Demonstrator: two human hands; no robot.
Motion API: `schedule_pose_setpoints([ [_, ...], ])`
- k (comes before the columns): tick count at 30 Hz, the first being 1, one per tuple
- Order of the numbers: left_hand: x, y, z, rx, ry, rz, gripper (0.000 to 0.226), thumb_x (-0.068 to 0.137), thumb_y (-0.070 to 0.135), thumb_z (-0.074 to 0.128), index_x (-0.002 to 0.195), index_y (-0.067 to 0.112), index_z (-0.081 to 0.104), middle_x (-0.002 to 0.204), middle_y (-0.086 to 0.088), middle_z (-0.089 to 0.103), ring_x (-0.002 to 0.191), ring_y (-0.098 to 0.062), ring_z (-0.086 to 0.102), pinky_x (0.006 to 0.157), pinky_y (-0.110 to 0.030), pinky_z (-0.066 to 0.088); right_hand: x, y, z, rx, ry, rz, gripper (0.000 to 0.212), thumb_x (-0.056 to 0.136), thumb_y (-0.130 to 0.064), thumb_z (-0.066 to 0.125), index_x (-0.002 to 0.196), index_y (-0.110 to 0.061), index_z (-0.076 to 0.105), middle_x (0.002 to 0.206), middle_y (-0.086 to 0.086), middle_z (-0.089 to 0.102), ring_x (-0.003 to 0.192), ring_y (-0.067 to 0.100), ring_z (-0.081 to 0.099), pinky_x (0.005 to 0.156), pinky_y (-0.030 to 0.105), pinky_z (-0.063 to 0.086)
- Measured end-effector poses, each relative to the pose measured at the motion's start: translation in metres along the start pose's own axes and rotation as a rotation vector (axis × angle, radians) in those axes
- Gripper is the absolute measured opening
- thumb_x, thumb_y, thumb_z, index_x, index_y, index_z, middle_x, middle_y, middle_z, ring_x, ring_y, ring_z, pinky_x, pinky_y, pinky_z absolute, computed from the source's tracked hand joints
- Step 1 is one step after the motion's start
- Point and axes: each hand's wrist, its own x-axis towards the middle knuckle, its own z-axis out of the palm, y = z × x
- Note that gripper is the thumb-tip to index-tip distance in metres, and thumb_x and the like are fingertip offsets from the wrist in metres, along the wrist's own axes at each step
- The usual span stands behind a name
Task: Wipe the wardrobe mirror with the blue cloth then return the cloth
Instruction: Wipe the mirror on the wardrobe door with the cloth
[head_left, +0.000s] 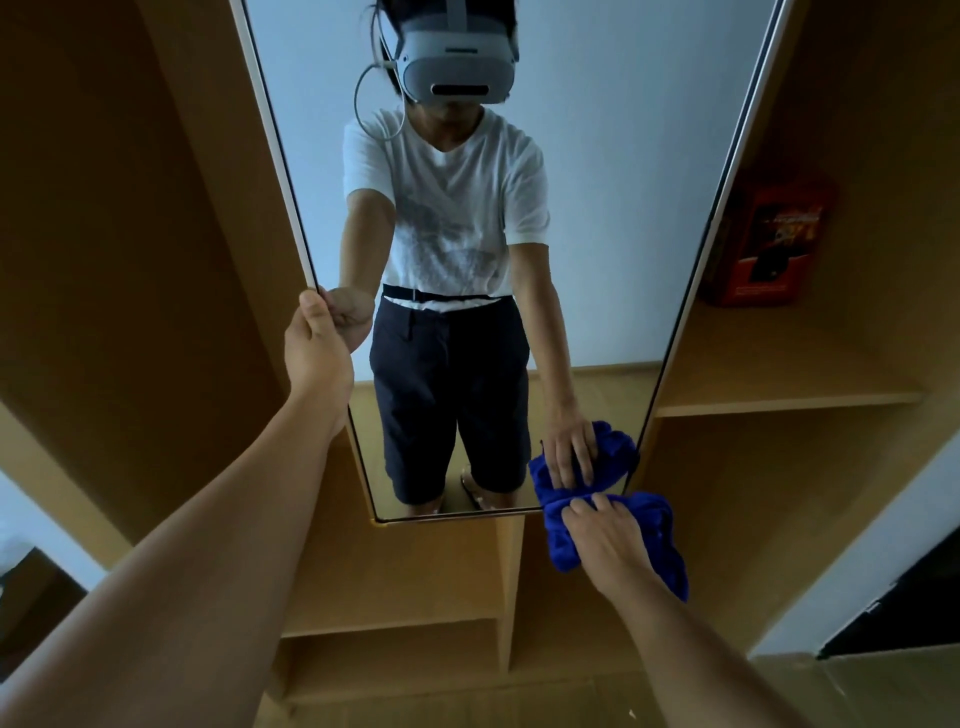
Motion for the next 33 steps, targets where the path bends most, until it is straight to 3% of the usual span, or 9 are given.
schedule_pose_setpoints([
  [5, 0.001, 0.0, 0.0, -0.005, -0.014, -0.009, 0.043, 0.102, 0.042, 0.019, 0.12, 0.021, 0.052, 0.108, 0.003, 0.054, 0.101, -0.01, 0.048, 0.085, -0.026, 0.036, 0.007, -0.033, -0.009, 0.115, 0.064, -0.065, 0.037, 0.088, -0.009, 0.057, 0.124, -0.014, 0.049, 0.125, 0.005, 0.051, 0.115, 0.026, 0.044, 0.099, 0.038, 0.037],
  [11, 0.012, 0.001, 0.001, 0.067, 0.002, -0.067, 0.05, 0.101, 0.047, 0.019, 0.129, 0.019, 0.049, 0.115, -0.002, 0.058, 0.11, -0.014, 0.053, 0.087, -0.026, 0.038, 0.006, -0.06, -0.009, 0.271, 0.109, -0.073, 0.044, 0.09, -0.01, 0.054, 0.132, -0.017, 0.045, 0.134, 0.001, 0.047, 0.124, 0.023, 0.041, 0.103, 0.037, 0.035],
  [14, 0.009, 0.0, 0.001, 0.043, 0.004, -0.078, 0.049, 0.1, 0.048, 0.02, 0.129, 0.021, 0.05, 0.12, -0.002, 0.059, 0.112, -0.016, 0.052, 0.089, -0.028, 0.038, -0.006, -0.041, -0.002, 0.355, 0.066, 0.118, 0.049, 0.088, -0.014, 0.059, 0.133, -0.024, 0.044, 0.137, -0.006, 0.045, 0.127, 0.017, 0.04, 0.103, 0.033, 0.037],
  [17, 0.005, 0.0, 0.002, 0.013, -0.008, -0.049, 0.049, 0.101, 0.046, 0.02, 0.13, 0.02, 0.05, 0.125, -0.004, 0.058, 0.117, -0.018, 0.052, 0.089, -0.027, 0.037, -0.022, -0.018, 0.002, 0.489, 0.083, 0.477, 0.048, 0.083, -0.019, 0.067, 0.126, -0.027, 0.047, 0.128, -0.011, 0.05, 0.115, 0.012, 0.048, 0.092, 0.029, 0.045],
  [20, 0.008, 0.001, 0.003, 0.014, 0.007, -0.042, 0.05, 0.101, 0.046, 0.02, 0.131, 0.019, 0.049, 0.126, -0.005, 0.058, 0.119, -0.02, 0.052, 0.091, -0.028, 0.039, -0.024, -0.008, 0.001, 0.721, 0.191, 0.861, 0.04, 0.079, -0.014, 0.068, 0.116, -0.018, 0.052, 0.11, -0.002, 0.056, 0.098, 0.019, 0.054, 0.073, 0.033, 0.047],
  [22, 0.008, 0.0, 0.004, 0.014, 0.007, -0.043, 0.05, 0.101, 0.047, 0.02, 0.131, 0.019, 0.049, 0.126, -0.004, 0.057, 0.12, -0.019, 0.051, 0.093, -0.028, 0.039, -0.018, -0.006, 0.0, 0.888, 0.229, 1.017, 0.039, 0.079, -0.01, 0.065, 0.115, -0.012, 0.053, 0.107, 0.005, 0.056, 0.095, 0.025, 0.055, 0.069, 0.036, 0.045],
  [25, 0.006, 0.0, 0.003, 0.0, -0.01, -0.033, 0.045, 0.101, 0.045, 0.02, 0.124, 0.022, 0.052, 0.119, -0.001, 0.057, 0.114, -0.015, 0.051, 0.089, -0.026, 0.036, -0.006, -0.016, -0.002, 1.037, 0.21, 1.087, 0.041, 0.079, -0.008, 0.065, 0.118, -0.009, 0.051, 0.105, 0.008, 0.057, 0.091, 0.027, 0.058, 0.074, 0.043, 0.052],
  [27, 0.005, 0.001, 0.001, -0.007, -0.015, -0.027, 0.041, 0.102, 0.044, 0.021, 0.117, 0.023, 0.052, 0.111, 0.002, 0.056, 0.107, -0.012, 0.051, 0.087, -0.026, 0.036, 0.0, -0.031, -0.006, 1.127, 0.198, 1.095, 0.043, 0.08, -0.009, 0.065, 0.12, -0.009, 0.05, 0.104, 0.008, 0.058, 0.088, 0.026, 0.059, 0.073, 0.04, 0.052],
  [33, 0.0, 0.003, -0.005, 0.029, -0.059, -0.017, 0.049, 0.102, 0.044, 0.019, 0.133, 0.019, 0.048, 0.11, 0.007, 0.05, 0.103, -0.007, 0.045, 0.087, -0.024, 0.035, 0.016, -0.086, -0.023, 1.257, 0.144, 0.999, 0.048, 0.082, -0.011, 0.065, 0.126, -0.011, 0.044, 0.11, 0.007, 0.056, 0.091, 0.026, 0.06, 0.069, 0.036, 0.051],
])
